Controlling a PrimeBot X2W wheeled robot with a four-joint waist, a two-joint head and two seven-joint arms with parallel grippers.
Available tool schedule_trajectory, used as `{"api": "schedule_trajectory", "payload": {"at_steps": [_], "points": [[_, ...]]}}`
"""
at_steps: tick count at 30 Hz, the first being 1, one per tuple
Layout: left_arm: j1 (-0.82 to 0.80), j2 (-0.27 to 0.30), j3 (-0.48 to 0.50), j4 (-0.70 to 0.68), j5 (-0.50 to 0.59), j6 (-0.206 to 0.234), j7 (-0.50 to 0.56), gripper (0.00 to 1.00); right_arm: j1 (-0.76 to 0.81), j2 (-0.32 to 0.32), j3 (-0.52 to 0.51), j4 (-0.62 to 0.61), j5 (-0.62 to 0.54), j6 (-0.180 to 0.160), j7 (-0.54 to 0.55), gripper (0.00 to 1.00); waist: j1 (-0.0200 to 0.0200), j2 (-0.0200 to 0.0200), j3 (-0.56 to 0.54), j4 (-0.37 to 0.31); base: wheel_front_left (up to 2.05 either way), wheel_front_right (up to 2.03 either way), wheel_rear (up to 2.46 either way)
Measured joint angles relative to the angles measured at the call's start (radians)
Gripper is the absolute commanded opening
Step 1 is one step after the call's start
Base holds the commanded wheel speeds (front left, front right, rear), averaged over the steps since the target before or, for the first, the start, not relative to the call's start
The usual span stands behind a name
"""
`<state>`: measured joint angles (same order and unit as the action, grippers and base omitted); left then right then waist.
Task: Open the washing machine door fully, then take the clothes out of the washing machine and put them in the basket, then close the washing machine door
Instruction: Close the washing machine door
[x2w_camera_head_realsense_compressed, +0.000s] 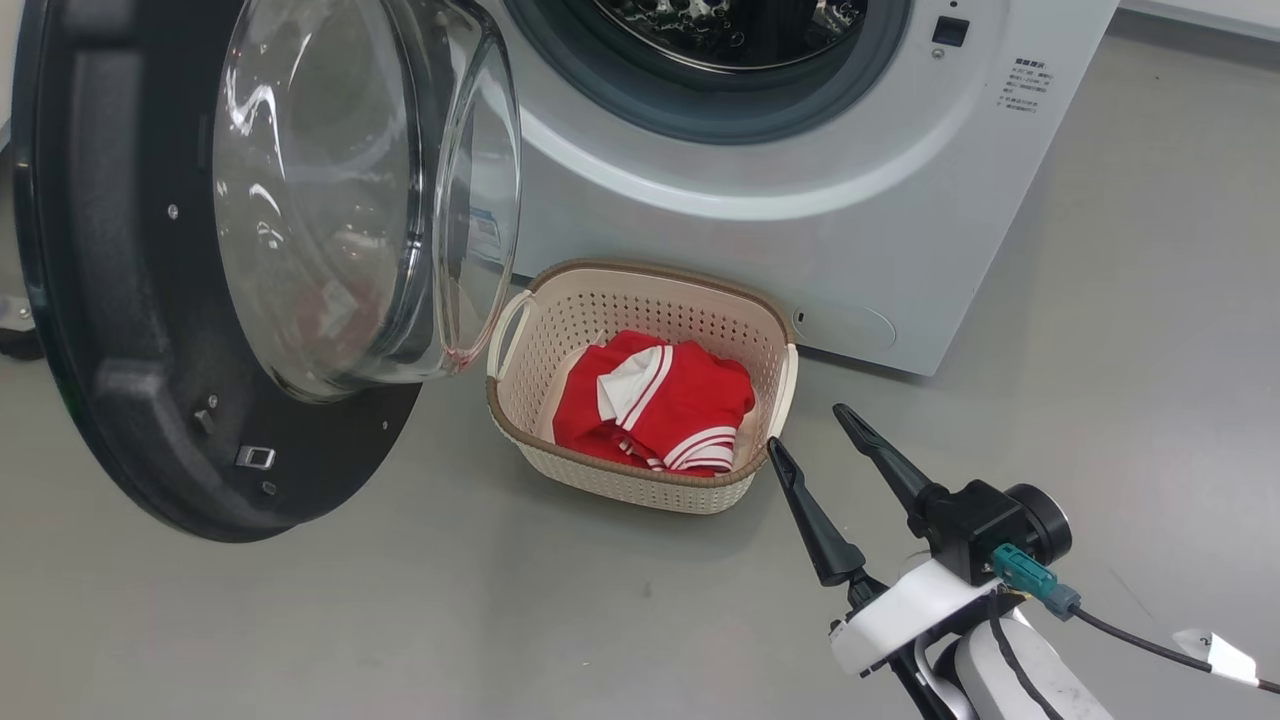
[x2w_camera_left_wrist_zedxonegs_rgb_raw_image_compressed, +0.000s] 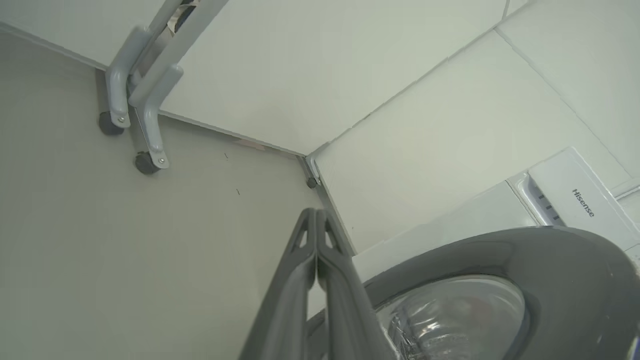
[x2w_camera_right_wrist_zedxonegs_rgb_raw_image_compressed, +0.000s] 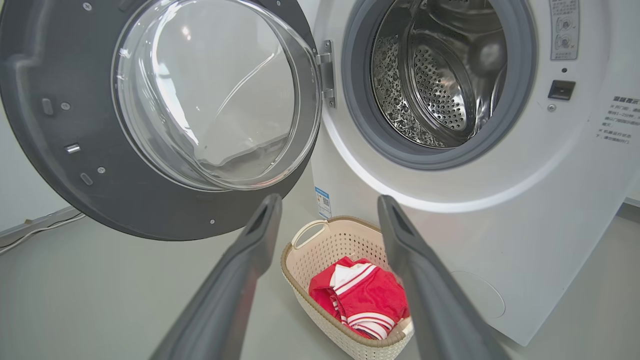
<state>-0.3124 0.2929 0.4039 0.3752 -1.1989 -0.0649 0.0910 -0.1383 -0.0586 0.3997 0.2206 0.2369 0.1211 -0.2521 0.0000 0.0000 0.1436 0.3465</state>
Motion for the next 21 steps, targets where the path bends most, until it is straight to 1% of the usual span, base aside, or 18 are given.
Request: {"api": "schedule_trajectory", "payload": {"at_steps": [4,7,10,13,21], "points": [[-0.034,-0.019,0.028,0.041,-0.127,0.044,0.124,0.0,0.0,0.0,0.0,0.001,0.0,0.0,0.0,1.0,0.0,0.0,0.0,-0.005,0.0,0.0,0.0],[-0.059,-0.047,0.04,0.06,-0.225,0.081,0.222,0.0,0.0,0.0,0.0,0.002,0.0,0.0,0.0,1.0,0.0,0.0,-0.001,-0.009,0.0,0.0,0.0],[-0.069,-0.064,0.036,0.07,-0.282,0.118,0.31,0.0,0.0,0.0,0.0,0.003,0.0,0.0,0.0,1.0,0.0,0.0,-0.002,-0.011,0.0,0.0,0.0],[-0.069,-0.063,0.036,0.072,-0.306,0.15,0.376,0.0,0.0,0.001,0.001,0.003,0.0,0.0,0.0,1.0,0.0,0.0,-0.004,-0.013,0.0,0.0,0.0],[-0.07,-0.063,0.064,0.082,-0.402,0.174,0.491,0.0,0.0,0.001,0.001,0.006,0.0,0.0,0.0,1.0,0.0,0.0,-0.006,-0.014,0.0,0.0,0.0]]}}
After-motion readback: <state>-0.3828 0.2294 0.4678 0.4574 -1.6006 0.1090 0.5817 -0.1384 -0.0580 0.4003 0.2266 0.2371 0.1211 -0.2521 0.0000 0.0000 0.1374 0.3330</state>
